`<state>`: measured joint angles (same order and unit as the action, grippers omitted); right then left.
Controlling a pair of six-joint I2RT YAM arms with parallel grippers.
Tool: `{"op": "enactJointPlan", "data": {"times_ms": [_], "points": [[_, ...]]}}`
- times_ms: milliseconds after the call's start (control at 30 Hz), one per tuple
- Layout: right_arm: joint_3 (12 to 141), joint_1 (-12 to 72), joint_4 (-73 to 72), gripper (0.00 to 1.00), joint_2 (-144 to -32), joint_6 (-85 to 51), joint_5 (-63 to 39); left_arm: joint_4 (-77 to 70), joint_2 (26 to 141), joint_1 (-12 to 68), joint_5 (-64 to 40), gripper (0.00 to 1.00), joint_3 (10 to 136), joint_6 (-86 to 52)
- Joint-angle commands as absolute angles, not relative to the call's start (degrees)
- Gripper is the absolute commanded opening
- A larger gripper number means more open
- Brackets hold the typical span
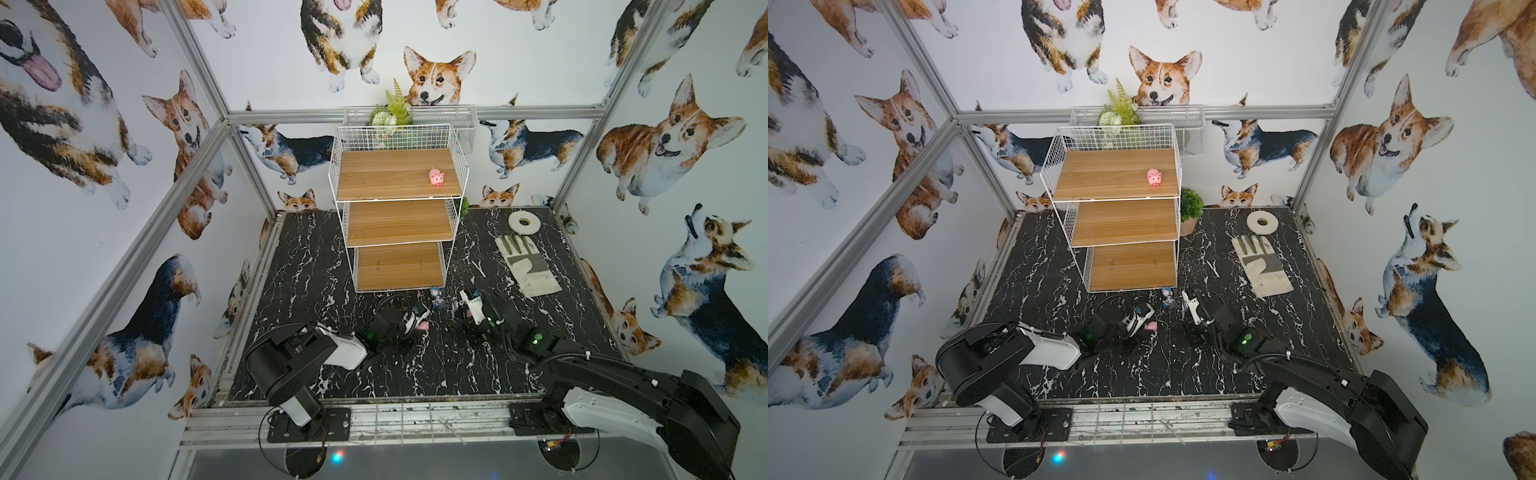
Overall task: Organize plastic toys on shelves
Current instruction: Pick up the plastic toy at the center of the board.
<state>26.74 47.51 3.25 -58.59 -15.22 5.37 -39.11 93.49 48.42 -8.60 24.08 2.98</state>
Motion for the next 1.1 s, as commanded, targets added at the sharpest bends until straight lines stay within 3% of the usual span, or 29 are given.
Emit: {"op": "enactJointPlan", "data": {"times_ms": [0,167,333,633,800,1067], "points": [[27.07,47.37,1.92,1.00,-58.44,-15.34,5.65,-40.01,93.46,48.77,-8.88,0.27,24.36,4.14],[27.24,47.11,2.74,1.00,-57.47,-15.23,5.84,-37.67,89.18,49.76,-7.76,0.26,24.18,3.89],[29.37,46.93,6.92,1.00,-54.10,-14.56,7.18,-23.03,77.48,51.36,-4.73,0.27,28.98,1.05],[39.14,46.68,15.03,1.00,-45.65,-10.15,8.65,9.01,61.58,51.59,8.65,0.29,51.51,-5.27],[46.61,46.67,15.53,1.00,-46.42,-5.78,7.30,22.50,62.61,51.04,8.33,0.31,67.99,-0.63],[56.52,46.34,14.01,1.00,-51.69,-0.24,6.33,41.04,74.53,46.81,11.78,0.31,98.44,2.12]]}}
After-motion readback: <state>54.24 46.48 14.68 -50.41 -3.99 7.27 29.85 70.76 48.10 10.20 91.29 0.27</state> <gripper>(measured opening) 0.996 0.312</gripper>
